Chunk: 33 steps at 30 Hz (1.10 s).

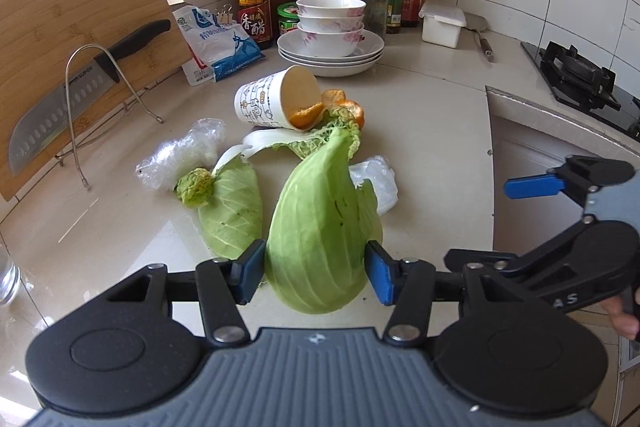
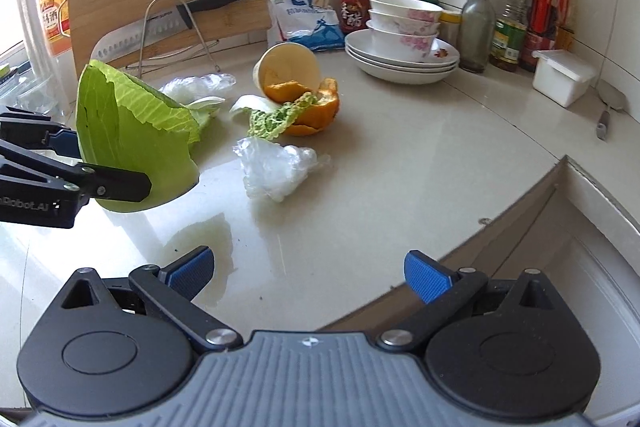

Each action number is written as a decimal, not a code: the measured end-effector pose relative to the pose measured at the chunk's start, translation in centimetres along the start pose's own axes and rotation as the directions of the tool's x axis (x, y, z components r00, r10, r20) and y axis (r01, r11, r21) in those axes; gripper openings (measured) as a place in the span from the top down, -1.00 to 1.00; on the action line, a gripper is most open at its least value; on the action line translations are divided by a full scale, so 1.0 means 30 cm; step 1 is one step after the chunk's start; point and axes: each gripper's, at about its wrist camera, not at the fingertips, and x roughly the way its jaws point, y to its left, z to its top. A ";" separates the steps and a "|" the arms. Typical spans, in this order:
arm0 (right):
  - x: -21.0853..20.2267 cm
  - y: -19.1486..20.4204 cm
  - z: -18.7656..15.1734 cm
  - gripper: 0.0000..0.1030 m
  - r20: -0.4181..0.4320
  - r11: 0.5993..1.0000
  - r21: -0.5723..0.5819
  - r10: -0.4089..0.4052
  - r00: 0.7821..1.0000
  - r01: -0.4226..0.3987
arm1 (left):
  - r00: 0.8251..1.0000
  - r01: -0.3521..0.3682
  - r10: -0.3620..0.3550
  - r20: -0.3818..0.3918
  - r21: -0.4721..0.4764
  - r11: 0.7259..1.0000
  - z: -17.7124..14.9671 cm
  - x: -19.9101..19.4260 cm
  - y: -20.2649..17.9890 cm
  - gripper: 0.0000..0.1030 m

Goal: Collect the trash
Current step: 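Lift the cabbage wedge with the left tool while the right tool grasps the plastic bag, then carry the plastic bag over the white bin and release it with the right tool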

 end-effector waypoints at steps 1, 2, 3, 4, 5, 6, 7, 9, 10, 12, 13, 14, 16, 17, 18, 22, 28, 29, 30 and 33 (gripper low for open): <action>0.023 0.006 0.007 -0.97 0.000 1.000 -0.008 0.011 1.000 -0.011 | 1.000 -0.005 0.005 -0.001 -0.006 1.000 -0.002 -0.005 0.006 -0.03; 0.048 0.012 0.017 -0.96 0.000 1.000 -0.018 0.025 1.000 -0.025 | 1.000 -0.010 0.010 -0.001 -0.011 1.000 -0.003 -0.011 0.011 -0.03; 0.068 0.018 0.025 -0.95 0.000 0.999 -0.025 0.033 0.999 -0.033 | 1.000 -0.012 0.012 -0.002 -0.015 1.000 -0.003 -0.014 0.018 -0.03; 0.090 0.024 0.033 -0.92 0.000 0.999 -0.033 0.039 0.999 -0.039 | 1.000 -0.016 0.016 -0.003 -0.019 1.000 -0.003 -0.017 0.024 -0.03; 0.111 0.030 0.041 -0.89 -0.001 0.998 -0.041 0.045 0.999 -0.045 | 1.000 -0.020 0.020 -0.003 -0.023 1.000 -0.002 -0.018 0.030 -0.03; 0.129 0.035 0.050 -0.85 -0.003 0.998 -0.047 0.050 0.999 -0.050 | 1.000 -0.020 0.020 -0.003 -0.026 0.999 -0.001 -0.018 0.033 -0.03; 0.147 0.039 0.058 -0.80 -0.004 0.997 -0.052 0.054 0.999 -0.054 | 1.000 -0.020 0.020 -0.004 -0.029 0.999 0.001 -0.016 0.040 -0.03; 0.185 0.046 0.077 -0.78 -0.009 0.996 -0.059 0.062 0.998 -0.063 | 1.000 -0.026 0.026 -0.004 -0.034 0.999 0.004 -0.014 0.049 -0.03; 0.204 0.049 0.087 -0.75 -0.010 0.996 -0.062 0.060 0.998 -0.060 | 1.000 -0.027 0.027 -0.004 -0.036 0.999 0.005 -0.012 0.054 -0.03; 0.230 0.050 0.100 -0.71 -0.016 0.996 -0.066 0.066 0.998 -0.067 | 1.000 -0.029 0.029 -0.002 -0.040 0.999 0.010 -0.008 0.064 -0.03; 0.239 0.051 0.106 -0.69 -0.011 0.995 -0.069 0.065 0.998 -0.065 | 1.000 -0.029 0.029 -0.003 -0.042 0.999 0.012 -0.005 0.068 -0.03; 0.247 0.053 0.111 -0.69 -0.008 0.995 -0.075 0.064 0.998 -0.064 | 1.000 -0.029 0.029 -0.005 -0.043 0.999 0.014 -0.002 0.072 -0.03; 0.263 0.054 0.121 -0.69 -0.007 0.994 -0.084 0.064 0.998 -0.064 | 1.000 -0.026 0.025 -0.010 -0.044 0.999 0.018 0.004 0.079 -0.03; 0.270 0.055 0.128 -0.69 -0.007 0.994 -0.085 0.063 0.998 -0.064 | 1.000 -0.021 0.021 -0.010 -0.042 0.999 0.021 0.006 0.082 -0.03; 0.276 0.055 0.133 -0.68 -0.007 0.994 -0.084 0.064 0.998 -0.065 | 1.000 -0.014 0.014 -0.010 -0.040 0.999 0.023 0.008 0.088 -0.03; 0.301 0.060 0.155 -0.56 -0.007 0.995 -0.091 0.043 0.999 -0.043 | 1.000 0.014 -0.014 -0.015 -0.037 0.999 0.027 0.018 0.104 -0.03; 0.289 0.055 0.161 -0.08 -0.013 0.996 -0.086 0.037 0.999 -0.038 | 1.000 0.021 -0.021 -0.014 -0.035 0.999 0.034 0.021 0.110 -0.03; 0.284 0.051 0.159 -0.02 -0.015 0.996 -0.080 0.040 0.999 -0.041 | 1.000 0.020 -0.021 -0.013 -0.037 0.999 0.036 0.019 0.108 -0.03; 0.278 0.046 0.156 -0.02 -0.016 0.996 -0.077 0.045 0.999 -0.046 | 1.000 0.020 -0.020 -0.013 -0.038 0.999 0.038 0.017 0.106 -0.03; 0.249 0.034 0.140 0.00 -0.010 0.995 -0.082 0.060 0.998 -0.061 | 1.000 0.013 -0.013 -0.013 -0.038 0.999 0.041 0.011 0.094 -0.03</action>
